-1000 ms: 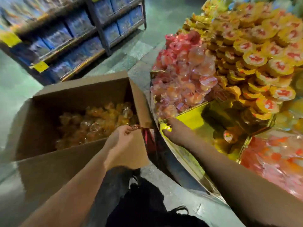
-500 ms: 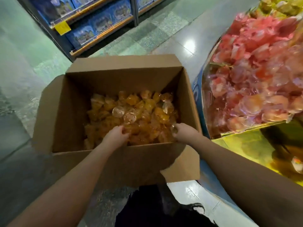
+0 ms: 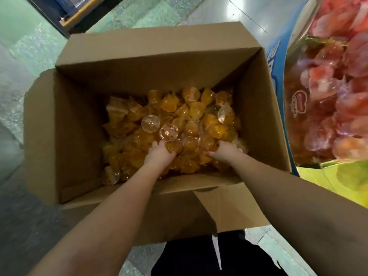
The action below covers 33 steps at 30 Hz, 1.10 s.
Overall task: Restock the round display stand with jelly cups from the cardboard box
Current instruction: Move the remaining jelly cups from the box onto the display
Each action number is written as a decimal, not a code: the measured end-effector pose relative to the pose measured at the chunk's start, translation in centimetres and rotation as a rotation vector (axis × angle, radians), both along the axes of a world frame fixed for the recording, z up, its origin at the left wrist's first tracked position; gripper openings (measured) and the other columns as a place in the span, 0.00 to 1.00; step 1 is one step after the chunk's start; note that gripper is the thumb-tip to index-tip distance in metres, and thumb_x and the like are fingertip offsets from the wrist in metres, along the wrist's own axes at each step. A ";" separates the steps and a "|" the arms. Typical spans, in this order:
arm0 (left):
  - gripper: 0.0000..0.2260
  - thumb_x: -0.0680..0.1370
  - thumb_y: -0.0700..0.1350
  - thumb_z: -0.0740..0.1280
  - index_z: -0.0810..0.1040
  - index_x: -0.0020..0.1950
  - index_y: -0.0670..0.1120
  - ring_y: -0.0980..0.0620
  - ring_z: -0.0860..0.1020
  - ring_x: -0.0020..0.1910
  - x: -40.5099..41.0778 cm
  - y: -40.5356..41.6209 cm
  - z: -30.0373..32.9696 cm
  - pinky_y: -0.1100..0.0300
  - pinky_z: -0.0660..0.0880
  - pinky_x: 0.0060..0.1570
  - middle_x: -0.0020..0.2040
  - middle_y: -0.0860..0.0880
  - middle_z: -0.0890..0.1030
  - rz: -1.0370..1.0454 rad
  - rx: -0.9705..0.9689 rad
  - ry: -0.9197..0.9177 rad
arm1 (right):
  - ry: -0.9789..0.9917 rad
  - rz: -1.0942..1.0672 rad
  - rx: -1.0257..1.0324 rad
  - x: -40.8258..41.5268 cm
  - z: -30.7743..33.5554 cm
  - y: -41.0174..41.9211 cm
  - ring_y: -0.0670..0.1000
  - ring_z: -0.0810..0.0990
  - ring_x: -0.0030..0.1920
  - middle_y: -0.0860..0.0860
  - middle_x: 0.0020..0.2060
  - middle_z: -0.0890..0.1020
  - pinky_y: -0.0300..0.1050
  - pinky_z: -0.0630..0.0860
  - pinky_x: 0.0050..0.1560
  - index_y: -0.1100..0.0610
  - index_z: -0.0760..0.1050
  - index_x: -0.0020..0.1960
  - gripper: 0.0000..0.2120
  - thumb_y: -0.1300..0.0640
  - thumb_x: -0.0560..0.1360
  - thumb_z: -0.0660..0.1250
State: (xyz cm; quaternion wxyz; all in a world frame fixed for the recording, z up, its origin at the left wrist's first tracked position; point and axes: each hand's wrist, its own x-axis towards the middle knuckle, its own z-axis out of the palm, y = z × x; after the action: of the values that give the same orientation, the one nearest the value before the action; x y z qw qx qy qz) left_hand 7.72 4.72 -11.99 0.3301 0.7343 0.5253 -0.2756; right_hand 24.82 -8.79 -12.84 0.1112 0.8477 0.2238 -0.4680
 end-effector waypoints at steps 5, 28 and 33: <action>0.36 0.77 0.54 0.70 0.56 0.80 0.46 0.41 0.58 0.77 0.6 -0.4 -2.3 0.44 0.64 0.72 0.79 0.42 0.54 -0.086 0.002 0.057 | 0.042 0.033 -0.075 -0.5 -2.5 1.0 0.62 0.57 0.77 0.56 0.76 0.65 0.61 0.53 0.75 0.55 0.61 0.77 0.42 0.27 0.75 0.56; 0.29 0.77 0.54 0.70 0.67 0.76 0.50 0.46 0.77 0.62 -0.1 0.5 5.0 0.49 0.76 0.61 0.69 0.46 0.74 0.459 -0.240 -0.342 | -0.025 -0.218 0.576 -1.0 6.5 -2.6 0.52 0.74 0.65 0.50 0.69 0.71 0.51 0.76 0.64 0.51 0.62 0.75 0.38 0.44 0.71 0.75; 0.22 0.76 0.51 0.72 0.74 0.67 0.46 0.48 0.80 0.56 1.8 -4.2 11.9 0.57 0.77 0.51 0.58 0.46 0.82 0.671 -0.539 -0.561 | -0.121 -0.338 0.841 0.3 15.4 -8.8 0.44 0.69 0.65 0.45 0.67 0.69 0.40 0.68 0.67 0.49 0.61 0.75 0.39 0.47 0.70 0.77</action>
State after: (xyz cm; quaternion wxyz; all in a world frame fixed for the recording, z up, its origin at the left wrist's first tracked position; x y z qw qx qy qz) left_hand 9.57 0.48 -0.14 0.7062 0.4597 0.5337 -0.0724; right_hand 25.13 -17.58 2.54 -0.3078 0.8695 0.2460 -0.2978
